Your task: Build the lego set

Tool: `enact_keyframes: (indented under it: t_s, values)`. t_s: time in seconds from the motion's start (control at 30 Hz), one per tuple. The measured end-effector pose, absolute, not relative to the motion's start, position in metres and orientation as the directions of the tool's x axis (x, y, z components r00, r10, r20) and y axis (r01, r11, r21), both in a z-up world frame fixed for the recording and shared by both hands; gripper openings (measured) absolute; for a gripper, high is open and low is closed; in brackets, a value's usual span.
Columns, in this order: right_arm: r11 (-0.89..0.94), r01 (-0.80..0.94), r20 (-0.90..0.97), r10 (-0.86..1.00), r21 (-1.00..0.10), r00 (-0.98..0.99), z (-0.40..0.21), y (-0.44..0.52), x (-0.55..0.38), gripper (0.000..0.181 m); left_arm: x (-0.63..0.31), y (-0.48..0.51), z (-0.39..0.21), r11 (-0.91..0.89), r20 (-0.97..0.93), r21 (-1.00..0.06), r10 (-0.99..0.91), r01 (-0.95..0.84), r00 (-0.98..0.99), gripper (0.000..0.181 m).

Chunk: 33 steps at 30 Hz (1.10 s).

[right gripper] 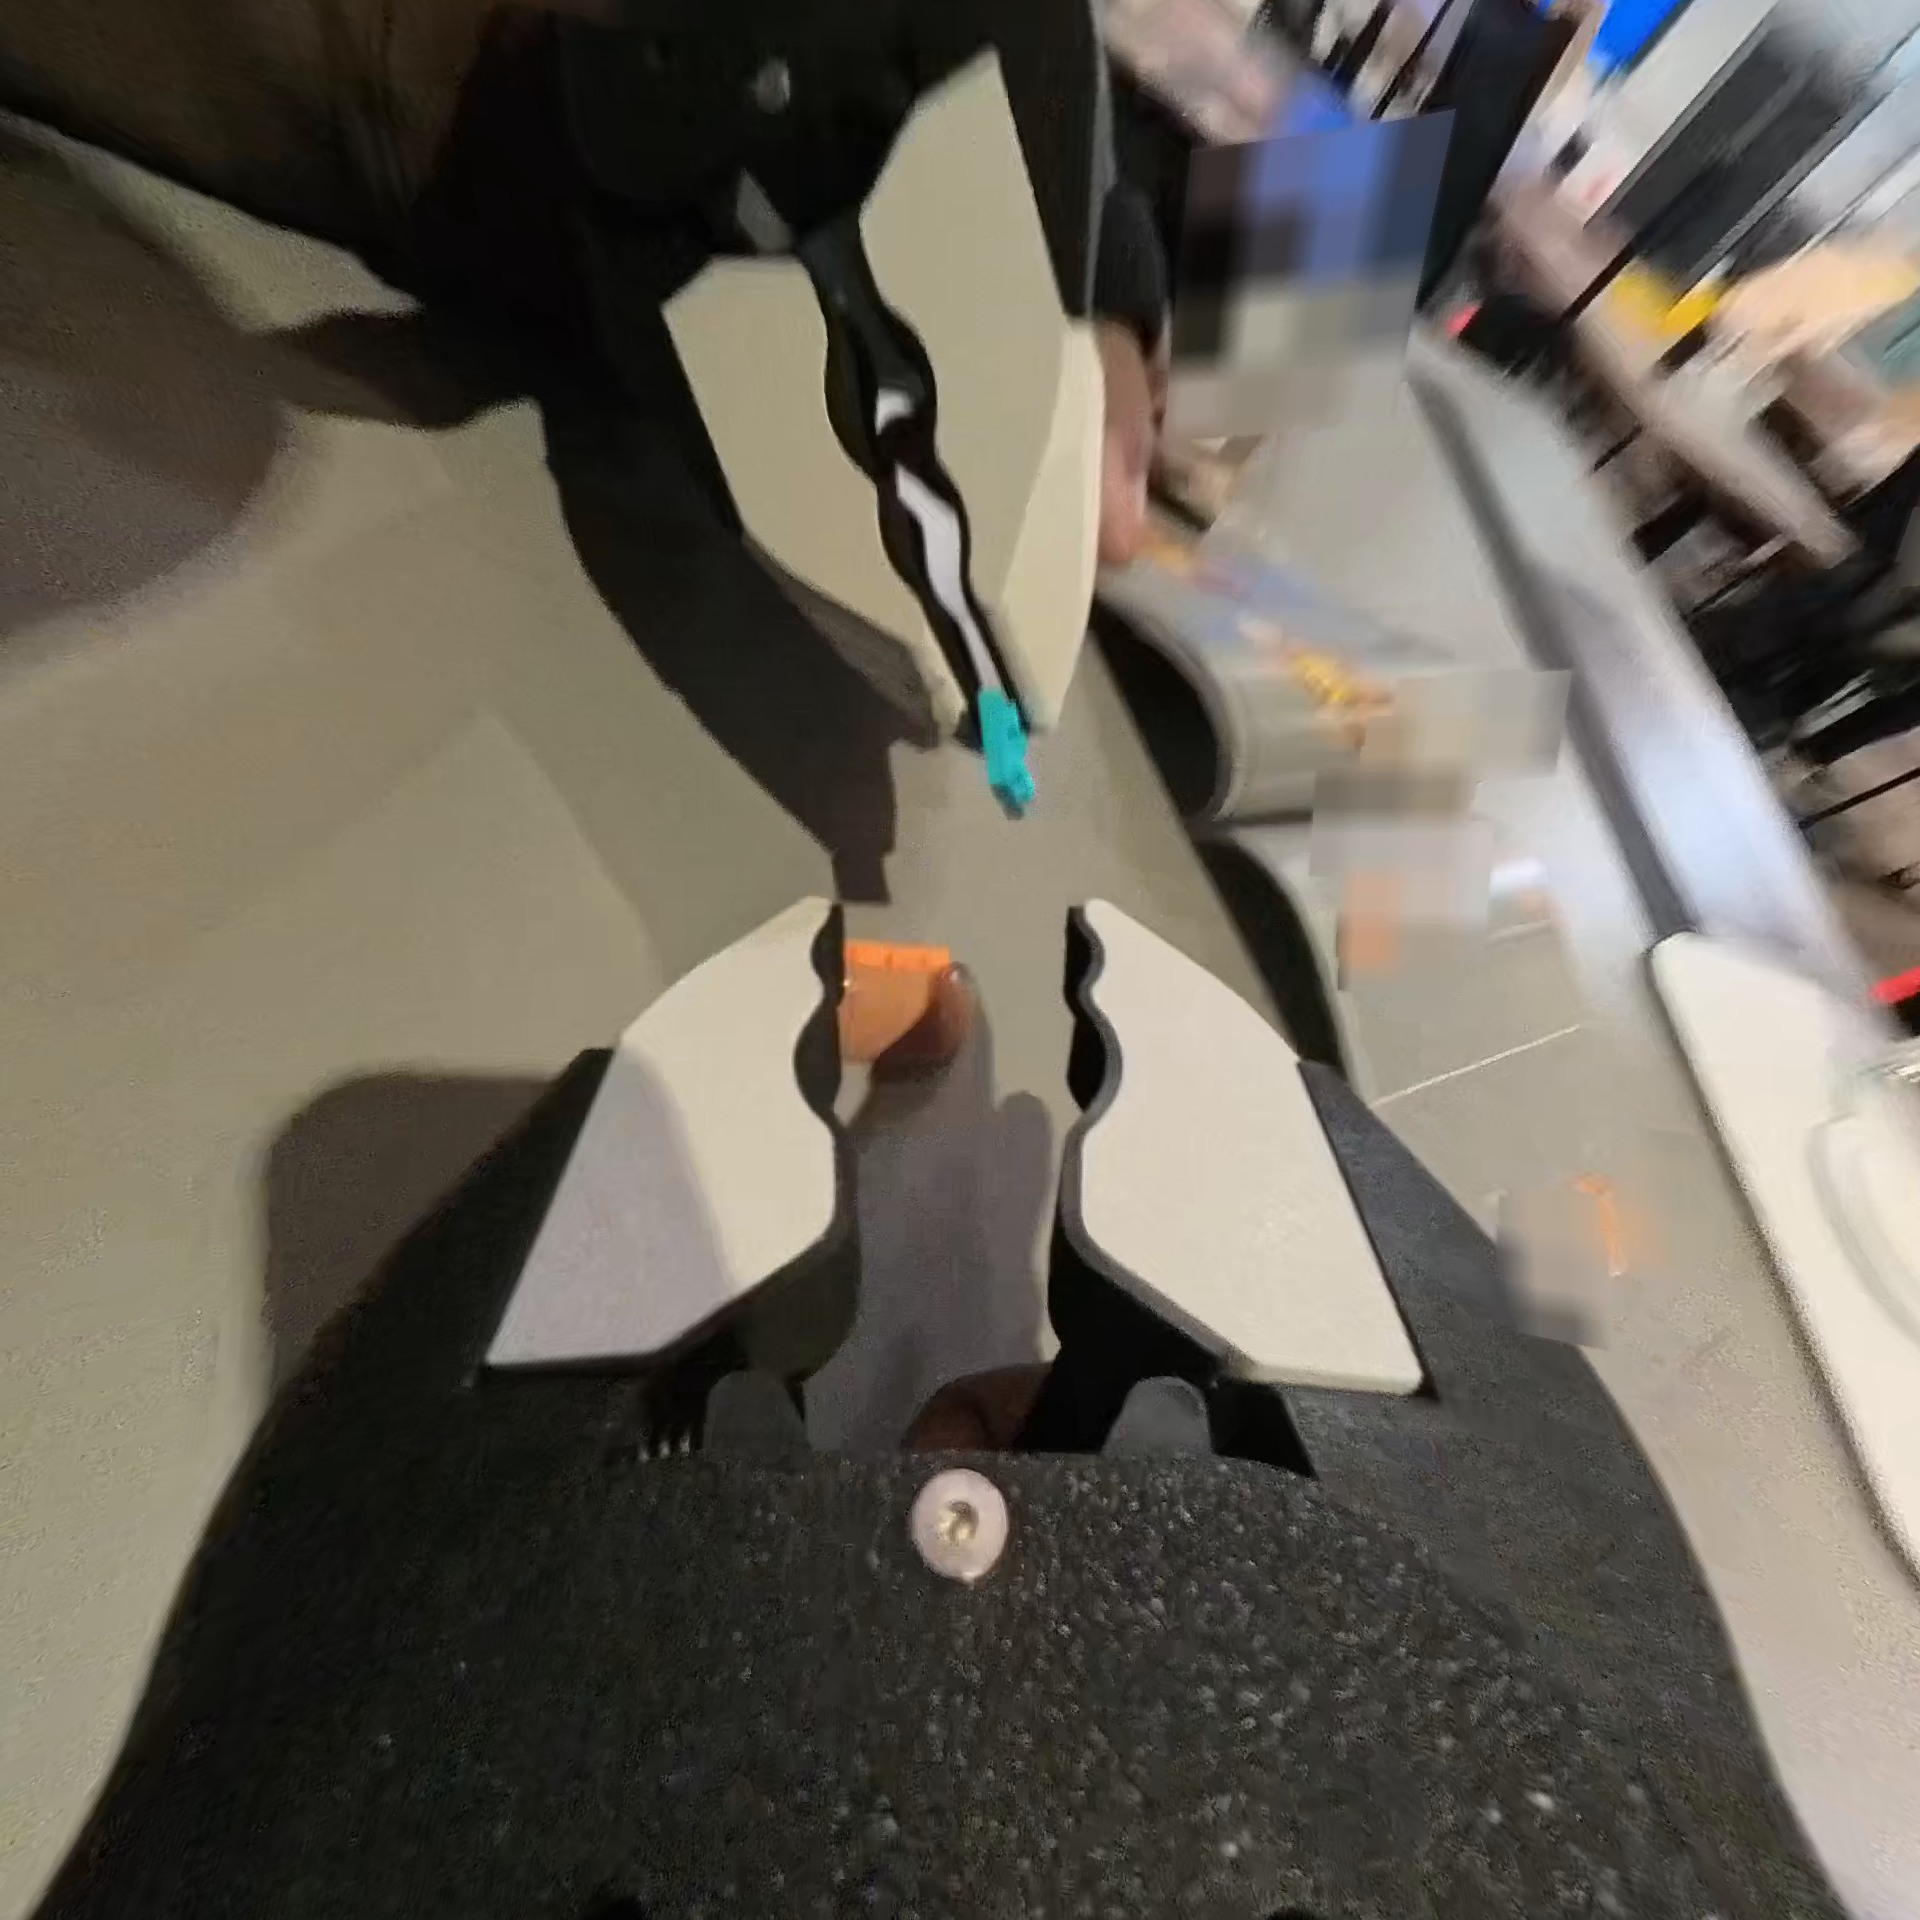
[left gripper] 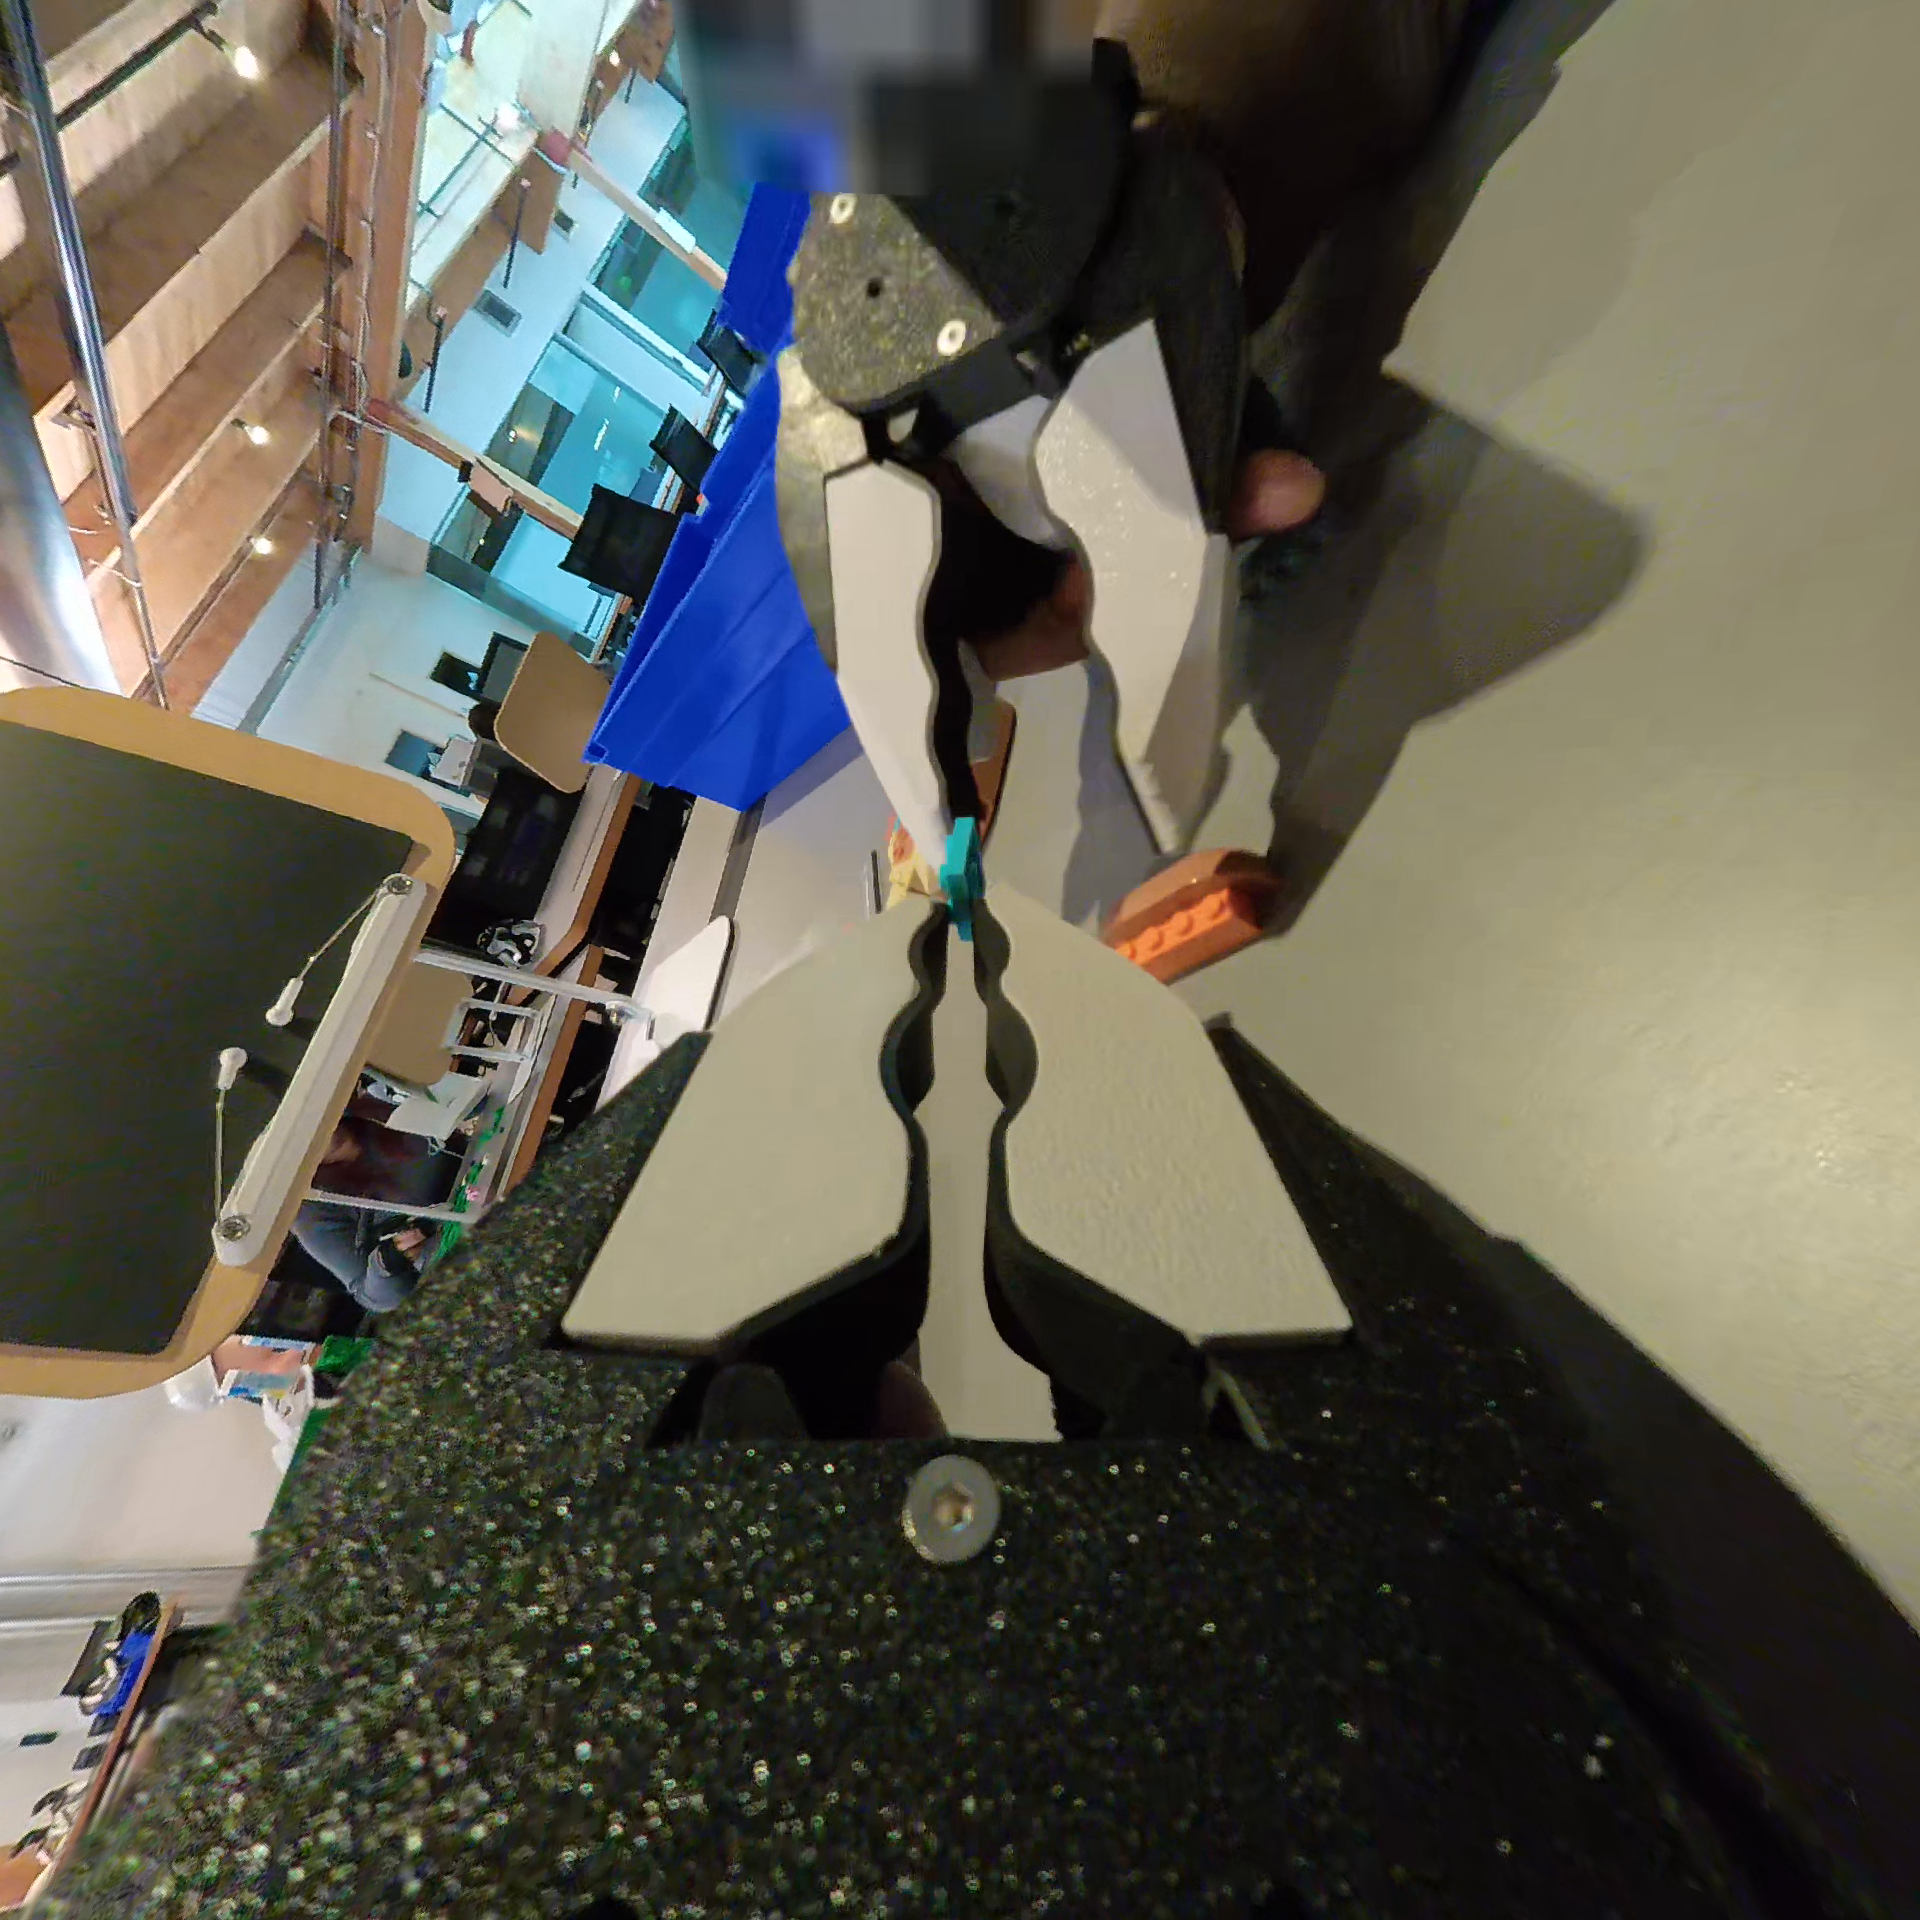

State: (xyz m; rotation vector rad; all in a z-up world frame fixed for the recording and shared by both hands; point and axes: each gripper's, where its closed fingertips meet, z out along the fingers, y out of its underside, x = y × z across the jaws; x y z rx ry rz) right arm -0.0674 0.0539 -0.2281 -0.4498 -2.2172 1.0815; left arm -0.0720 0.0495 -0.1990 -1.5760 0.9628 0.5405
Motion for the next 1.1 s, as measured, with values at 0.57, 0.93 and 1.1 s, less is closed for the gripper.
enact_keyframes:
  t_s: [0.57, 0.93, 1.1]
  values:
    - [0.615, 0.348, 0.106, 0.579, -0.707, -0.808, -0.261, 0.053, -0.067, 0.047, -0.074, 0.047, -0.226, -0.066, -0.798, -0.464, -0.401, -0.884, 0.449, 0.005]
    - [0.470, 0.341, -0.026, 0.556, -0.814, -0.831, -0.238, 0.041, -0.055, 0.046, -0.066, 0.045, -0.218, -0.030, -0.856, -0.380, -0.368, -0.924, 0.364, 0.005]
    - [0.424, 0.340, -0.069, 0.537, -0.840, -0.841, -0.231, 0.037, -0.049, 0.046, -0.056, 0.045, -0.211, 0.011, -0.907, -0.276, -0.333, -0.961, 0.257, 0.005]
